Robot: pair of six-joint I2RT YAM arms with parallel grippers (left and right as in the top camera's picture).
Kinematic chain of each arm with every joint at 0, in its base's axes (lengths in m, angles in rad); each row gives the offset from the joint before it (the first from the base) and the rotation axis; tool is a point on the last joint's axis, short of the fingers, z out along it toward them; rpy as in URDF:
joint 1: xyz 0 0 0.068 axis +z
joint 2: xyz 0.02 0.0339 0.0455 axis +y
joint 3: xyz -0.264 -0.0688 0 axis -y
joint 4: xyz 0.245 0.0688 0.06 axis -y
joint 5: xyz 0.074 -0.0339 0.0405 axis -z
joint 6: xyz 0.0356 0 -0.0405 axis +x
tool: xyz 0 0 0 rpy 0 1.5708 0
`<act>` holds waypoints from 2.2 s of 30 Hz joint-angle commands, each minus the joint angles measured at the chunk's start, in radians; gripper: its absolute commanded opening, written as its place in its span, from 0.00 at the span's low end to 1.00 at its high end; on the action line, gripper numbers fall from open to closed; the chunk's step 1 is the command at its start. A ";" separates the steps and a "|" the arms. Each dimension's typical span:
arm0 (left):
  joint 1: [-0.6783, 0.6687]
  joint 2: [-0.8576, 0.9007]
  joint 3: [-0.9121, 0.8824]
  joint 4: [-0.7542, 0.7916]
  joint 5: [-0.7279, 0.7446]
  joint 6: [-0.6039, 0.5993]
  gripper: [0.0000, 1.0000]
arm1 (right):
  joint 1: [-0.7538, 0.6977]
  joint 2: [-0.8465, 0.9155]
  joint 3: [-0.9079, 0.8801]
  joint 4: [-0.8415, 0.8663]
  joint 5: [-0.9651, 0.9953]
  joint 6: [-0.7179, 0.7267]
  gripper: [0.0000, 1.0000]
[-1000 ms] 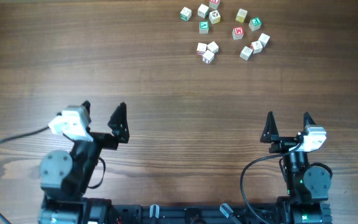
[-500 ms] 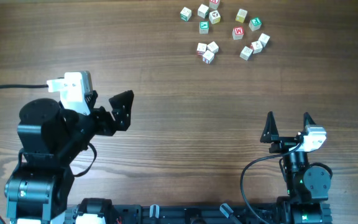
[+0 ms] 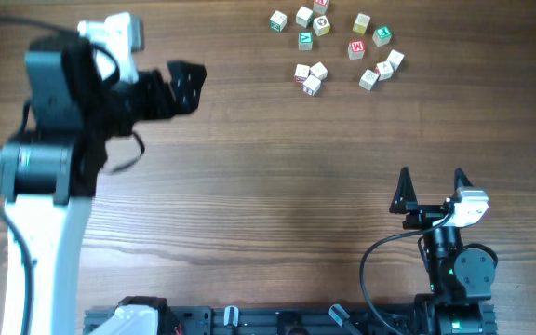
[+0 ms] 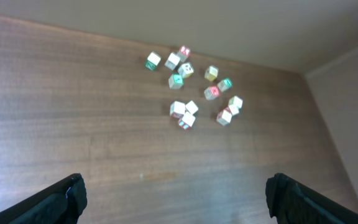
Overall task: Form a circle
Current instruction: 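Reach the left gripper forward toward the block cluster, then close the left gripper on the green N block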
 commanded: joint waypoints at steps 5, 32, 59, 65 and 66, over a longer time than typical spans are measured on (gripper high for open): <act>-0.105 0.309 0.177 0.079 0.010 0.008 0.96 | -0.004 -0.009 -0.002 0.002 -0.013 -0.014 1.00; -0.326 0.993 0.446 0.397 -0.243 -0.645 0.99 | -0.004 -0.009 -0.002 0.002 -0.013 -0.014 1.00; -0.352 1.206 0.446 0.517 -0.127 -1.294 0.95 | -0.004 -0.009 -0.002 0.002 -0.013 -0.014 1.00; -0.349 1.209 0.446 0.510 -0.125 -1.294 0.71 | -0.004 -0.009 -0.002 0.002 -0.013 -0.013 1.00; -0.350 1.209 0.446 0.505 -0.122 -1.294 0.66 | -0.004 -0.009 -0.002 0.002 -0.013 -0.014 1.00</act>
